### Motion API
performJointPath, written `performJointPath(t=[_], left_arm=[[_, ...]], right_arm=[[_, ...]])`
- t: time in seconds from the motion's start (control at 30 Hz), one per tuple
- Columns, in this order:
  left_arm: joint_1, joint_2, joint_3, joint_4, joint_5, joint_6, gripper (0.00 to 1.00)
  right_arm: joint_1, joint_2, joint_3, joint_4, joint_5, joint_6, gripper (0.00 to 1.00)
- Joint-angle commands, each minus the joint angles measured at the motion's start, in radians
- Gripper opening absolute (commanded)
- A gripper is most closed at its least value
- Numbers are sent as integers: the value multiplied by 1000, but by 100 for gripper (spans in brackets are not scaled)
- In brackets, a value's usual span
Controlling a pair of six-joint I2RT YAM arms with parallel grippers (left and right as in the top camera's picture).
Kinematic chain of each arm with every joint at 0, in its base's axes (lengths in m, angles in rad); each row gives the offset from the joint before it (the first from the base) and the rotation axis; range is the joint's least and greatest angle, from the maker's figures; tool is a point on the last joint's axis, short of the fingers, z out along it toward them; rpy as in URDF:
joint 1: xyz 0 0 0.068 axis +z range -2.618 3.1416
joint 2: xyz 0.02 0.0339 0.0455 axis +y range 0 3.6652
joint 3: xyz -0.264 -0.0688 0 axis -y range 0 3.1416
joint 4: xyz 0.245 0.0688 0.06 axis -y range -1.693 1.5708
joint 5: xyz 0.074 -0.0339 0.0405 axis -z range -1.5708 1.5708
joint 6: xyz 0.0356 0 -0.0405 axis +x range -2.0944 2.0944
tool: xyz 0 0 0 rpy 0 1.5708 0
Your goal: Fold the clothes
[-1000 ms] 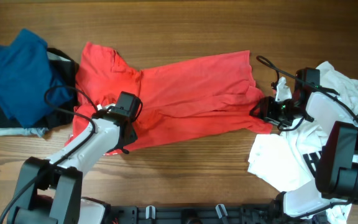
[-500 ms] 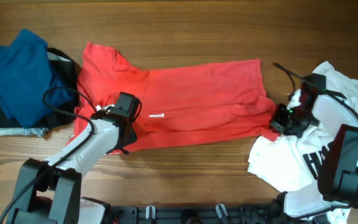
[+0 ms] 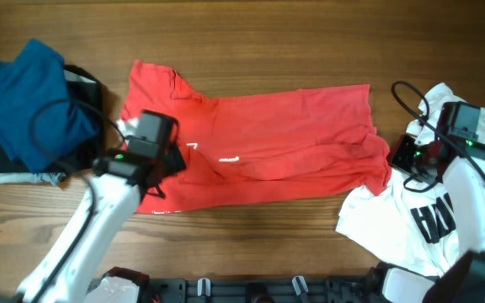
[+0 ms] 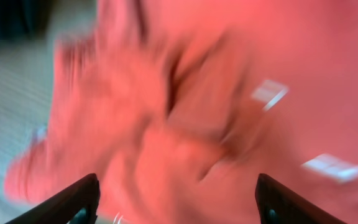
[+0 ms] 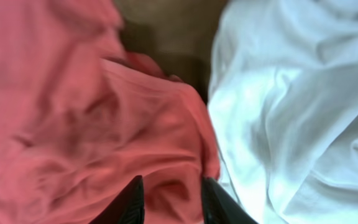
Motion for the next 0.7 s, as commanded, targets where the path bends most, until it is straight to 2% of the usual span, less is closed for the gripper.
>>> performJointPath(t=[0.0, 0.1, 0.2, 0.33, 0.37, 0.53, 0.67], left_arm=[[73, -62, 40, 158, 41, 111, 81], [138, -3, 45, 278, 153, 192, 81], [212, 134, 98, 315, 206, 264, 84], [305, 357, 266, 307, 300, 357, 84], [332, 474, 367, 296, 321, 380, 85], [346, 708, 563, 293, 309, 434, 85], [346, 795, 585, 357, 206, 436, 84]], right_arm=[[-4, -69, 5, 19, -105, -44, 32], [-4, -83, 5, 22, -157, -65, 34], [-3, -82, 5, 16, -193, -75, 35], [11, -82, 5, 15, -199, -82, 37], [24, -82, 5, 14, -199, -82, 38], [61, -82, 5, 15, -198, -89, 40], [70, -82, 5, 14, -198, -89, 40]])
